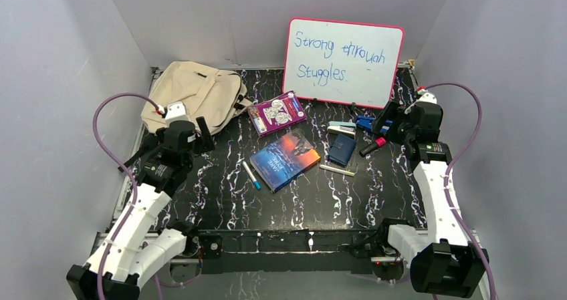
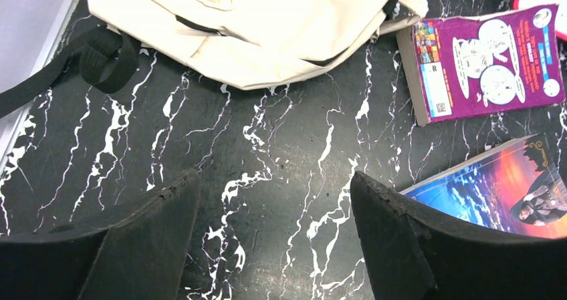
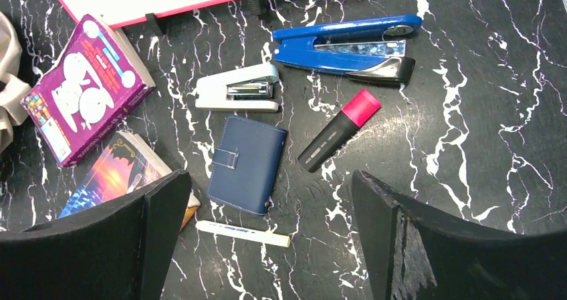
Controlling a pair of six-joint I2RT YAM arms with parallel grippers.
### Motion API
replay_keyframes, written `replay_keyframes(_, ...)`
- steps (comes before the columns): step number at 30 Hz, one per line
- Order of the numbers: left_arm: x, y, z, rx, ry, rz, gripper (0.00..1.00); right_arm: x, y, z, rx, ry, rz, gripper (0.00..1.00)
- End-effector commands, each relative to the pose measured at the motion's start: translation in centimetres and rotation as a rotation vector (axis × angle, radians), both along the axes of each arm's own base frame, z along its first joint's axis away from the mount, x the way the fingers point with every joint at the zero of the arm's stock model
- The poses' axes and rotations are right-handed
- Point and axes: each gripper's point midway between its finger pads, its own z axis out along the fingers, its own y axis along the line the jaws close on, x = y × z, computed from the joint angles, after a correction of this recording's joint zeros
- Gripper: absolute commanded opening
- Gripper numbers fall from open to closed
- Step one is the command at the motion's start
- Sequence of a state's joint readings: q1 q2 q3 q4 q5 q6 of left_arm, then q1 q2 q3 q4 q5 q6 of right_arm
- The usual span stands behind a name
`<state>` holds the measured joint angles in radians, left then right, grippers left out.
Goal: Pack the student bag
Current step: Move the student bag to the center of the board.
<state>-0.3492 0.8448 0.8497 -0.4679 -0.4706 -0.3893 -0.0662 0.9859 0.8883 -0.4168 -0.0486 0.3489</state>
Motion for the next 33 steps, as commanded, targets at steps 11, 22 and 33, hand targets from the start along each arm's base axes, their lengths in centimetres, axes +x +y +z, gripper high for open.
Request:
replay_keyframes(11,0.3,1.9,1.3,0.095,0.029,0.072,0.82,0.5,0.2,2.6,0.085,-0.028,-0.054,0.99)
replay_keyframes(22,8.7,-2.8,0.4,0.17,0.192,-0.114,0.84,-1.7,4.0,2.8,0.149,-0.115,0.177,0.99)
replay_keyframes(33,18.7,-4.7,-7.2,0.456,0.283,-0.308,0.8,-5.2,6.9,-1.8,0.264,-0.005,0.305,0.99)
